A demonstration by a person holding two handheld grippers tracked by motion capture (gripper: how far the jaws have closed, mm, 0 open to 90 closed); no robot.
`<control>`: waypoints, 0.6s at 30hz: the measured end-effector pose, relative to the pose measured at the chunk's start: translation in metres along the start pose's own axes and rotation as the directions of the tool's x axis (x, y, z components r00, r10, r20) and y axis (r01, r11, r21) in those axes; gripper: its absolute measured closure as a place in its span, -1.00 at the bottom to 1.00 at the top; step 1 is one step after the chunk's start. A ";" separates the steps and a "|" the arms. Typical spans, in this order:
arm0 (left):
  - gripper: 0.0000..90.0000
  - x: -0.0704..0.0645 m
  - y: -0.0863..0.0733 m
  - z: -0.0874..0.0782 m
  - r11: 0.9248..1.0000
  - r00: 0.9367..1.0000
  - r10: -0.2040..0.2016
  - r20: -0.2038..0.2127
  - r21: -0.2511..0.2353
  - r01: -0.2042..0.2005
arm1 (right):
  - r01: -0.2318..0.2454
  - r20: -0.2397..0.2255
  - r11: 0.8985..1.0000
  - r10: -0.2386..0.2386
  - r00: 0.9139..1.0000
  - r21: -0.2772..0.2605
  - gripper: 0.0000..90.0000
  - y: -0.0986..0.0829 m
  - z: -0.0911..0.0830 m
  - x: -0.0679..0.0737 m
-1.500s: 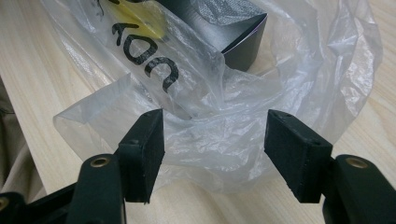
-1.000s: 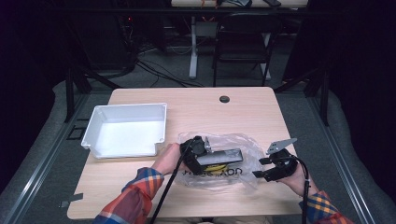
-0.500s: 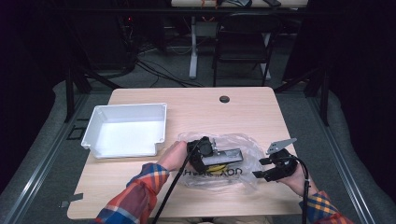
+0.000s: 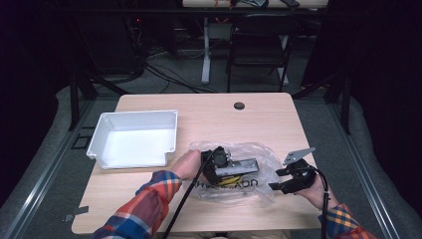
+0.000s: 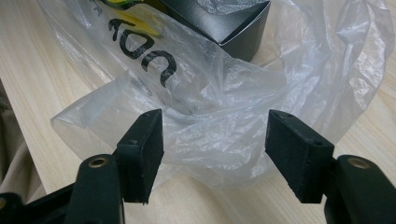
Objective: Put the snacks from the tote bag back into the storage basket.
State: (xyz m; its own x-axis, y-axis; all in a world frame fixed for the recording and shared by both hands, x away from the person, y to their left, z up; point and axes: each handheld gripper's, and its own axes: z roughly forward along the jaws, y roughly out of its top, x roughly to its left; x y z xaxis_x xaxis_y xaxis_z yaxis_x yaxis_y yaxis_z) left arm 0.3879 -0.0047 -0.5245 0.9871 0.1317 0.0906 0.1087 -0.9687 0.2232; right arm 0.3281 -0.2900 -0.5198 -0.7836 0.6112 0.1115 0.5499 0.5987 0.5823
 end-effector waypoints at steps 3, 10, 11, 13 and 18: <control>-0.06 0.002 -0.003 -0.002 1.000 1.000 0.003 0.013 -0.013 -0.002 | 0.001 -0.005 1.000 -0.001 1.000 0.005 -0.18 0.000 0.000 0.000; -0.03 0.004 -0.008 -0.005 1.000 1.000 0.004 0.018 -0.016 -0.004 | 0.002 -0.003 1.000 -0.002 1.000 0.002 -0.18 0.000 0.000 0.000; -0.03 0.004 -0.008 -0.005 1.000 1.000 0.011 0.016 -0.017 -0.011 | 0.001 -0.001 1.000 -0.001 1.000 -0.001 -0.18 0.000 0.000 0.000; -0.03 0.005 -0.009 -0.008 1.000 1.000 0.019 0.003 -0.017 -0.019 | 0.002 0.001 1.000 -0.002 1.000 -0.002 -0.18 0.000 0.000 -0.001; -0.02 0.007 -0.010 -0.019 0.999 1.000 0.013 -0.002 -0.049 -0.013 | -0.006 0.006 1.000 0.006 1.000 -0.012 -0.18 0.000 -0.002 -0.001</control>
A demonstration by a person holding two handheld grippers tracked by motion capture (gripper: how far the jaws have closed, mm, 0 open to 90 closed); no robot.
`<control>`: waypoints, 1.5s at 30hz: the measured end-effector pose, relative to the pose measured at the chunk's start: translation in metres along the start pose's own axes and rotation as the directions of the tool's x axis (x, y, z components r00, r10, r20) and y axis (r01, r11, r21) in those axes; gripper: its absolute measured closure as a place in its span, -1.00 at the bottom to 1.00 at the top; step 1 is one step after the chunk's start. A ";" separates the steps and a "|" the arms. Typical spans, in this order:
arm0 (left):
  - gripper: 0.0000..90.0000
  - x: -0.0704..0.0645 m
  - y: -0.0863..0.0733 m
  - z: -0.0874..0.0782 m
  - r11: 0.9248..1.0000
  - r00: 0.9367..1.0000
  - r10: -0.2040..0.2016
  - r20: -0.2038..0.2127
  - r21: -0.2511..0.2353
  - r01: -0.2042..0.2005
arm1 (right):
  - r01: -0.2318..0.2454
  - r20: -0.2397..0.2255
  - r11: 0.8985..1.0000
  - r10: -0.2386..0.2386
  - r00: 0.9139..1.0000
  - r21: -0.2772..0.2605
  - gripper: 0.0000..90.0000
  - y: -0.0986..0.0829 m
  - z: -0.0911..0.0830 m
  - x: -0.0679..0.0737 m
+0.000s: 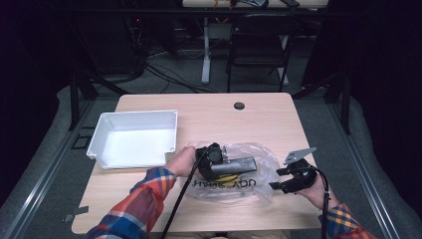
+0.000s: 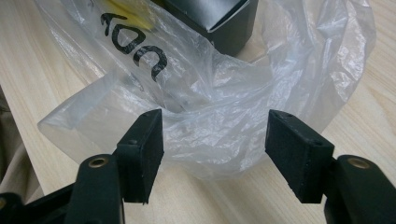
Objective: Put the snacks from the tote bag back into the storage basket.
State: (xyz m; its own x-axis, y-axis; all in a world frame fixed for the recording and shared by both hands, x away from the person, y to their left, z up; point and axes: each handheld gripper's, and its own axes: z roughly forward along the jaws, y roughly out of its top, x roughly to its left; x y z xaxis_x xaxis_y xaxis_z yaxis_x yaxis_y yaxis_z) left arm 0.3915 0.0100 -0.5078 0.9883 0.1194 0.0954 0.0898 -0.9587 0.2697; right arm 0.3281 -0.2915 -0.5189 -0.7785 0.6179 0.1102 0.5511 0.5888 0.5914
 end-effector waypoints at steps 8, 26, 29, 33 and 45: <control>-0.03 0.001 0.002 -0.020 1.000 1.000 0.015 -0.019 -0.018 -0.015 | 0.001 0.004 1.000 -0.001 1.000 -0.004 -0.18 0.000 -0.001 -0.001; -0.03 0.009 -0.002 -0.070 0.998 0.999 0.013 -0.049 -0.053 -0.016 | -0.007 0.010 1.000 0.007 1.000 -0.014 -0.19 -0.001 -0.003 -0.003; -0.03 0.010 -0.005 -0.079 0.999 0.999 0.008 -0.053 -0.053 -0.010 | -0.006 0.009 1.000 0.006 1.000 -0.014 -0.19 -0.001 -0.003 -0.004; -0.03 0.011 -0.011 -0.087 0.999 0.997 0.006 -0.071 -0.050 -0.009 | -0.005 0.009 1.000 0.005 1.000 -0.014 -0.19 -0.001 -0.003 -0.004; -0.03 0.016 -0.039 -0.115 0.998 0.993 -0.041 -0.108 -0.058 0.034 | -0.015 0.058 1.000 0.016 0.998 -0.021 -0.55 -0.001 -0.005 -0.005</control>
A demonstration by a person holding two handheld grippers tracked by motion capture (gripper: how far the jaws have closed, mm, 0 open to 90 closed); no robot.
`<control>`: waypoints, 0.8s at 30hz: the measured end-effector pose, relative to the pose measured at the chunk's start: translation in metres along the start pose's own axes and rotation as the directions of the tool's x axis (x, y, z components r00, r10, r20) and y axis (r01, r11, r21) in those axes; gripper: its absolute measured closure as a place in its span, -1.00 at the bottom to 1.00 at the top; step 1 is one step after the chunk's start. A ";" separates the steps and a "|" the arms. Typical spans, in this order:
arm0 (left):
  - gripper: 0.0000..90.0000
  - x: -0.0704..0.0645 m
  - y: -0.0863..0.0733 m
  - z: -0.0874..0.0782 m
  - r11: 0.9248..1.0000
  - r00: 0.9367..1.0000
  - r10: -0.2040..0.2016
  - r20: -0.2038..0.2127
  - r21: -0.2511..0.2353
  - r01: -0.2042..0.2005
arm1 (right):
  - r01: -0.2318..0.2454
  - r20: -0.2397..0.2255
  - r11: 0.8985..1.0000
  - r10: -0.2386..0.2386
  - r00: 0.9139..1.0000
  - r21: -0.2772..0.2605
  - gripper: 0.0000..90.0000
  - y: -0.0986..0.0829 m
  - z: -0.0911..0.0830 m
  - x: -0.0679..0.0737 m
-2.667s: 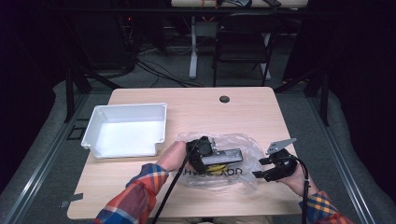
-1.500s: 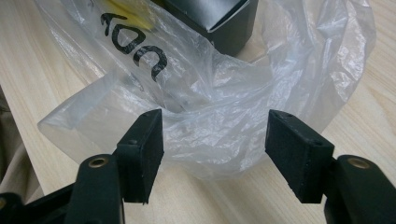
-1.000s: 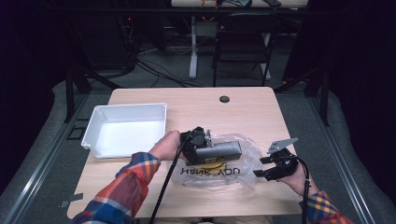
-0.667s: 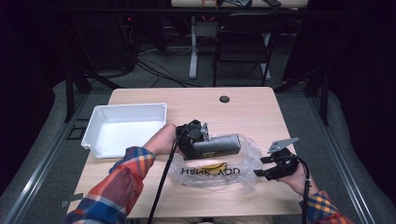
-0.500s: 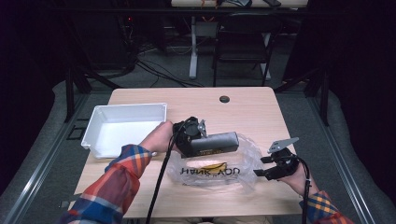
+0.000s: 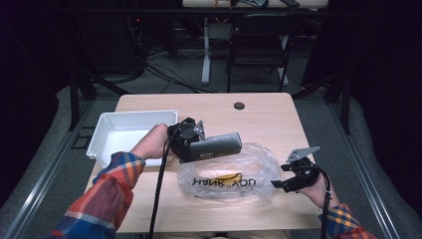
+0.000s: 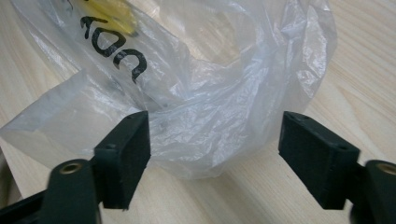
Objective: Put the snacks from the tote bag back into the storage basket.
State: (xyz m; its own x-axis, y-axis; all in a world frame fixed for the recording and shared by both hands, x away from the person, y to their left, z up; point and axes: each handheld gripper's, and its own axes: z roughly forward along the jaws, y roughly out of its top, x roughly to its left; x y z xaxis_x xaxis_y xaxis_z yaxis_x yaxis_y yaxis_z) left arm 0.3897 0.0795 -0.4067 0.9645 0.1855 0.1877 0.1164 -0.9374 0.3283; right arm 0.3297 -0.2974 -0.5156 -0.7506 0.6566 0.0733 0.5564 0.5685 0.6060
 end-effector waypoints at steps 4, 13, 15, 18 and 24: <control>-0.03 0.004 -0.011 -0.011 1.000 1.000 -0.009 -0.015 0.000 0.009 | -0.010 0.032 1.000 0.011 0.999 -0.011 -0.67 -0.001 -0.002 -0.001; -0.03 0.012 -0.040 -0.029 0.998 0.998 -0.056 -0.032 -0.005 0.056 | -0.028 0.037 1.000 0.029 0.999 -0.009 -0.75 -0.002 -0.003 -0.004; -0.02 0.014 -0.048 -0.032 0.998 0.997 -0.060 -0.043 -0.006 0.059 | -0.029 0.038 1.000 0.029 0.999 -0.013 -0.75 -0.003 -0.002 -0.005; -0.02 0.018 -0.059 -0.037 0.997 0.996 -0.074 -0.046 -0.012 0.073 | -0.036 0.033 0.999 0.036 0.999 -0.009 -0.75 -0.003 -0.003 -0.006; -0.02 0.027 -0.086 -0.046 0.995 0.993 -0.096 -0.066 -0.002 0.096 | -0.040 0.044 0.999 0.040 0.998 -0.008 -0.74 -0.004 -0.002 -0.006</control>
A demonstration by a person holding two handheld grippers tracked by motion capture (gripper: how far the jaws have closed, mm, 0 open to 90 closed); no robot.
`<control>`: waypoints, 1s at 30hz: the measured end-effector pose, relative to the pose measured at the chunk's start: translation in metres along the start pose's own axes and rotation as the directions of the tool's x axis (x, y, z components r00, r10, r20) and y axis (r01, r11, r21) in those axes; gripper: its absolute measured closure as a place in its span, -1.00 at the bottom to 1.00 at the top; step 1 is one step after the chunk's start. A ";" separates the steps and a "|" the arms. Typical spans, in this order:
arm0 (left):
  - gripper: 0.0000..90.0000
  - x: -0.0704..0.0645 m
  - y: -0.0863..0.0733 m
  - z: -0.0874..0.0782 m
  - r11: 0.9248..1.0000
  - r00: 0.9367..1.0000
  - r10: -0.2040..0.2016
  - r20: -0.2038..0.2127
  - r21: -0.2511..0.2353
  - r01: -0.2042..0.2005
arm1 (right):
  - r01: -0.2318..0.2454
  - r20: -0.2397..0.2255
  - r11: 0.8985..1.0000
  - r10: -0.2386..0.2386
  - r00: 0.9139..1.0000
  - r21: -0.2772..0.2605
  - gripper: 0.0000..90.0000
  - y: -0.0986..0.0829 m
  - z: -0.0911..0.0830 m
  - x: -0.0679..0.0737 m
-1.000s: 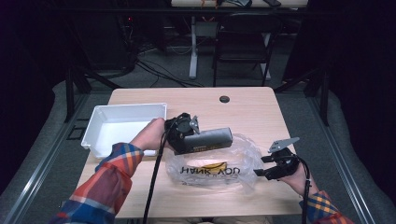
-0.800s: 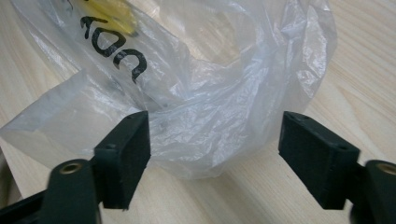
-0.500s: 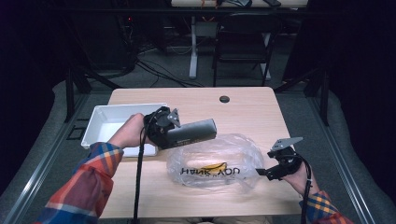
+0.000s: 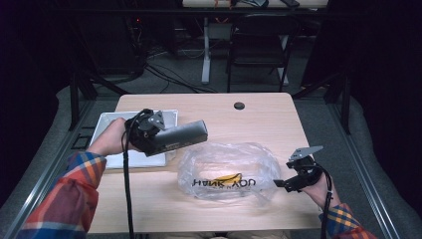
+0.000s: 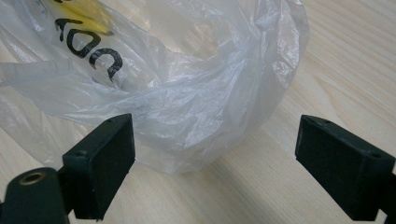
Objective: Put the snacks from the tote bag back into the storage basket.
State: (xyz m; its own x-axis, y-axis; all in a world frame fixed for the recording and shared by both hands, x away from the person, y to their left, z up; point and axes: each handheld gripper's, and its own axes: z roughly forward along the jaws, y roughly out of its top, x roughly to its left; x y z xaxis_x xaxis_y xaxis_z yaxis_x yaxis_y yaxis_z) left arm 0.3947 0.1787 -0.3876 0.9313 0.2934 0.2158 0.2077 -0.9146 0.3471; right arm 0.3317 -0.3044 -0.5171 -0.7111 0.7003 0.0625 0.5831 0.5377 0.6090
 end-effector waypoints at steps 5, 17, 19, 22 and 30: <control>-0.02 0.008 -0.019 -0.003 0.999 0.999 -0.038 -0.011 0.006 0.038 | 0.001 -0.004 1.000 -0.001 1.000 0.005 -0.74 0.000 0.000 0.000; -0.02 0.032 -0.062 0.002 0.994 0.994 -0.107 -0.025 0.034 0.108 | 0.004 0.004 1.000 -0.004 1.000 0.011 -0.73 0.000 0.001 0.000; -0.02 0.035 -0.068 0.004 0.992 0.993 -0.119 -0.022 0.035 0.120 | 0.006 0.001 1.000 -0.006 1.000 0.013 -0.73 0.000 0.001 0.000; -0.02 0.040 -0.077 0.007 0.989 0.989 -0.145 -0.023 0.028 0.145 | 0.003 0.000 1.000 -0.003 1.000 0.011 -0.73 0.000 0.002 -0.001; -0.02 0.053 -0.102 0.017 0.976 0.977 -0.214 -0.013 0.041 0.214 | 0.001 -0.004 1.000 -0.001 1.000 0.014 -0.72 0.000 0.002 -0.001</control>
State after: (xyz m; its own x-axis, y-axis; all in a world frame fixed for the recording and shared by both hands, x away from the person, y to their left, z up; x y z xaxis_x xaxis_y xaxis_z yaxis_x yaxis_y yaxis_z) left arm 0.4283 0.2826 -0.4274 0.8615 0.4856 0.1487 0.4142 -0.8412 0.3476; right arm 0.3331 -0.3045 -0.5189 -0.7134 0.6977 0.0654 0.5879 0.5450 0.5978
